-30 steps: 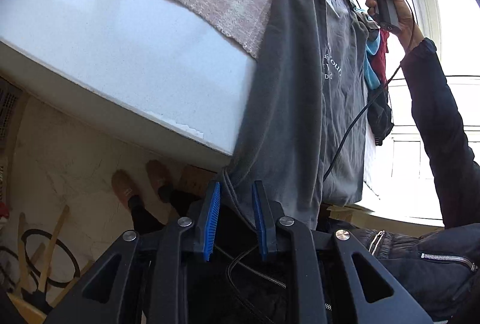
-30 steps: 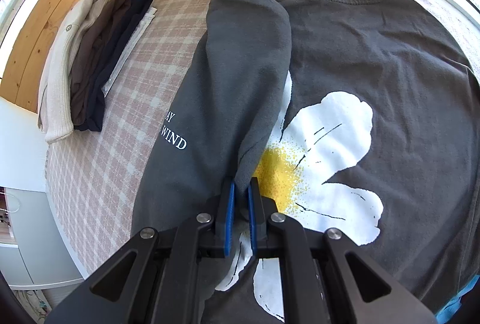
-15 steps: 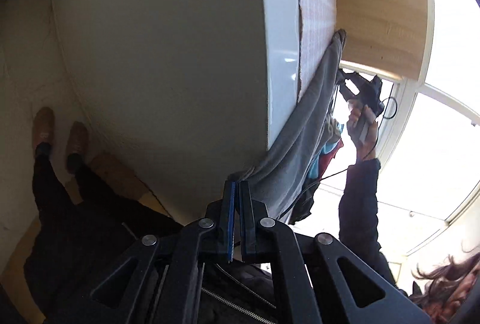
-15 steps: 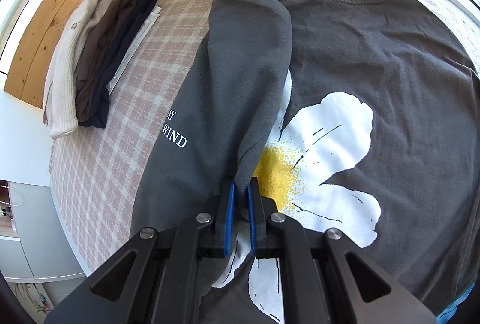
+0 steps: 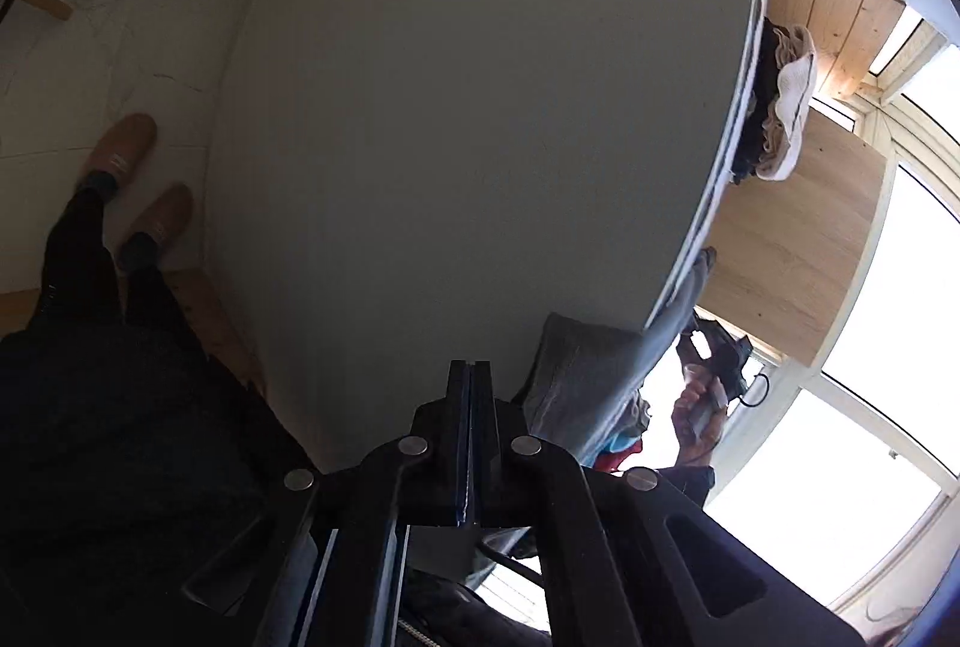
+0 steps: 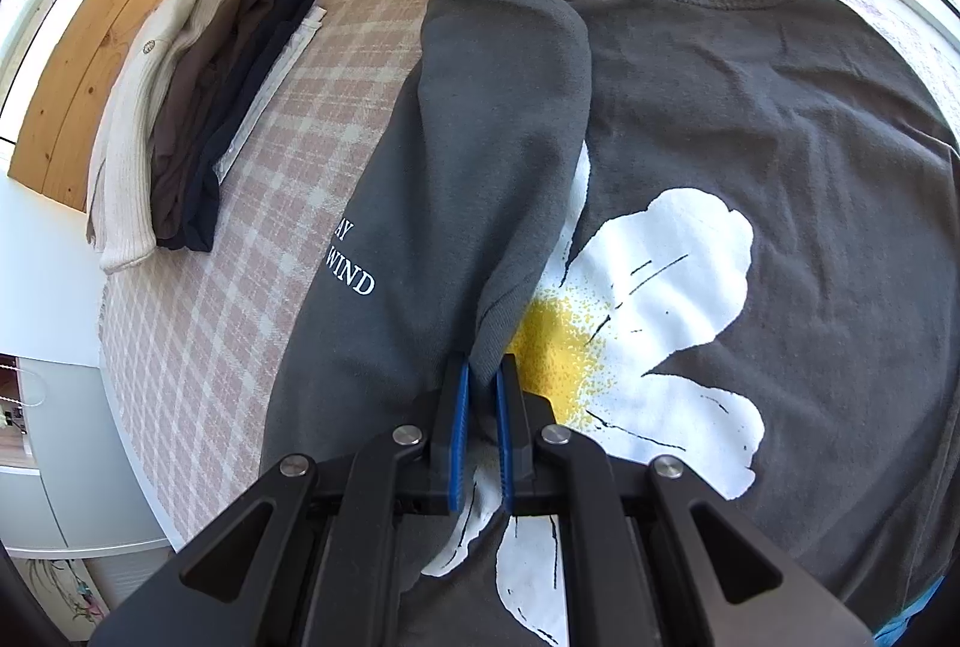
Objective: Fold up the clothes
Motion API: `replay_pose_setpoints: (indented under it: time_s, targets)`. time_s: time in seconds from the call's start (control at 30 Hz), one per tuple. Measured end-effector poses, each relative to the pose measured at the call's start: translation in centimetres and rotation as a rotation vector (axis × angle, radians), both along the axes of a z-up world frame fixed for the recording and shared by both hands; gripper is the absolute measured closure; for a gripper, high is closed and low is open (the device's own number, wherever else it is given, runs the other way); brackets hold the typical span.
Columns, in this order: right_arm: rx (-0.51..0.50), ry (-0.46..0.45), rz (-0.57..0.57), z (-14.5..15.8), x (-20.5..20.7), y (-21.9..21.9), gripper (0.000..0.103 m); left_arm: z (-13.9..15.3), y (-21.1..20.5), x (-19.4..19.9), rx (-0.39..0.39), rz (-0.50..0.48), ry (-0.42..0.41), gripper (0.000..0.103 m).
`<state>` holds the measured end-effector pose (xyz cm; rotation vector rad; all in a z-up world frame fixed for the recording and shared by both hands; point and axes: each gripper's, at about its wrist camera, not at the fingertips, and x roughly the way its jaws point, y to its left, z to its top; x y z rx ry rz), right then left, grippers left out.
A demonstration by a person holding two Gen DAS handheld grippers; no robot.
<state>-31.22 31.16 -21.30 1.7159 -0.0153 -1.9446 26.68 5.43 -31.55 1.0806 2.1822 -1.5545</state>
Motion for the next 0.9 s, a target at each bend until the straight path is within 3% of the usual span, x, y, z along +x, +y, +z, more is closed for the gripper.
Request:
replay_pose_setpoints:
  time_s: [0.07, 0.33, 0.43, 0.53, 0.67, 0.83, 0.9]
  targets:
    - [0.001, 0.004, 0.002, 0.0, 0.0, -0.1, 0.094, 1.8, -1.2, -0.4, -0.098, -0.038, 0.002, 0.103]
    - [-0.028, -0.023, -0.007, 0.7, 0.0, 0.9, 0.092, 12.9, 3.0, -15.0, -0.346, -0.474, 0.395, 0.103]
    - [-0.051, -0.030, 0.012, 2.4, 0.3, 2.1, 0.092, 14.4, 4.9, -19.8, -0.434, -0.617, 0.447, 0.103]
    - [-0.103, 0.033, 0.010, 5.8, -0.3, 4.2, 0.089, 14.0, 7.0, -23.8, -0.462, -0.746, 0.443, 0.103]
    - [-0.110, 0.145, -0.014, 8.7, -3.3, 3.9, 0.058, 11.8, 9.0, -24.9, -0.465, -0.891, 0.390, 0.103]
    - [-0.037, 0.054, 0.028, 4.9, -5.7, 0.5, 0.058, 10.6, 9.5, -25.7, -0.418, -0.933, 0.367, 0.103]
    - [-0.067, -0.005, 0.039, 3.4, -5.1, 0.5, 0.058, 11.3, 9.7, -25.9, -0.434, -0.950, 0.381, 0.103]
